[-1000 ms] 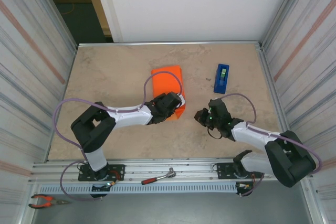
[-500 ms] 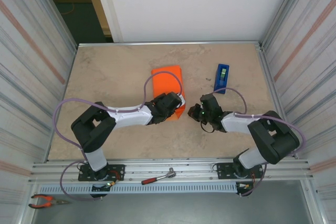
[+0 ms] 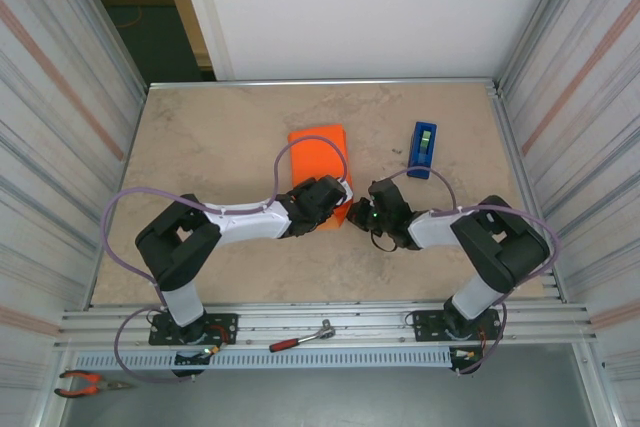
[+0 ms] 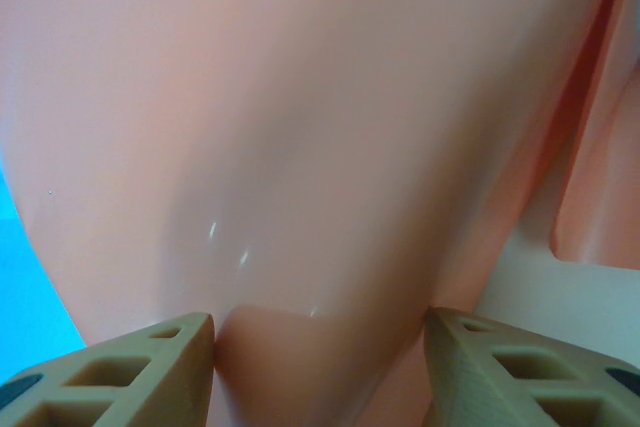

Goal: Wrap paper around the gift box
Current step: Fold the wrapping paper for the gift box.

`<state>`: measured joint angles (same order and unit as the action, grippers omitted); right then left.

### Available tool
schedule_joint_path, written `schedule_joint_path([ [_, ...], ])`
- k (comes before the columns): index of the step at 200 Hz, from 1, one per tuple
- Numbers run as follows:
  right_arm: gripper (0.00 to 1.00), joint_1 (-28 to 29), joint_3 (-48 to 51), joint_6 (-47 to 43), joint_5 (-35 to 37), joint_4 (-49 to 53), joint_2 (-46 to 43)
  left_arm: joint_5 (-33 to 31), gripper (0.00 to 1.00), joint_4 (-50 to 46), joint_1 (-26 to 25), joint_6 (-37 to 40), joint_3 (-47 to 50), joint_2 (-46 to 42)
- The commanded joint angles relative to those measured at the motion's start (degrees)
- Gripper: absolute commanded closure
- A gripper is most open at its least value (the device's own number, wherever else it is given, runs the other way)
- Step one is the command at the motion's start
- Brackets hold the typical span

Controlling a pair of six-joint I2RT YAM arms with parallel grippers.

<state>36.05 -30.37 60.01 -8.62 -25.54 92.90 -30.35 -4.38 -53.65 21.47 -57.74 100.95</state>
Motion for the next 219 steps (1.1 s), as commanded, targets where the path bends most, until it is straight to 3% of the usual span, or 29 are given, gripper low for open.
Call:
schedule_joint_path([
  [1, 1.0, 0.9, -1.8, 1.8, 0.7, -2.2, 2.0, 3.6, 0.44, -3.8, -0.6, 0.1, 1.5, 3.2],
  [80, 1.0, 2.4, -2.6, 3.4, 1.0, -2.6, 6.0, 3.7, 0.44, -3.7, -0.6, 0.1, 1.6, 3.1],
  [149, 1.0, 6.2, -6.5, 2.0, 3.4, 11.6, 5.8, 3.8, 0.44, -3.9, -0.6, 0.0, 1.6, 3.1],
  [219, 1.0, 9.3, -4.2, 3.2, 3.3, 11.5, 5.9, 3.8, 0.44, -3.9, -0.6, 0.0, 1.5, 3.1],
])
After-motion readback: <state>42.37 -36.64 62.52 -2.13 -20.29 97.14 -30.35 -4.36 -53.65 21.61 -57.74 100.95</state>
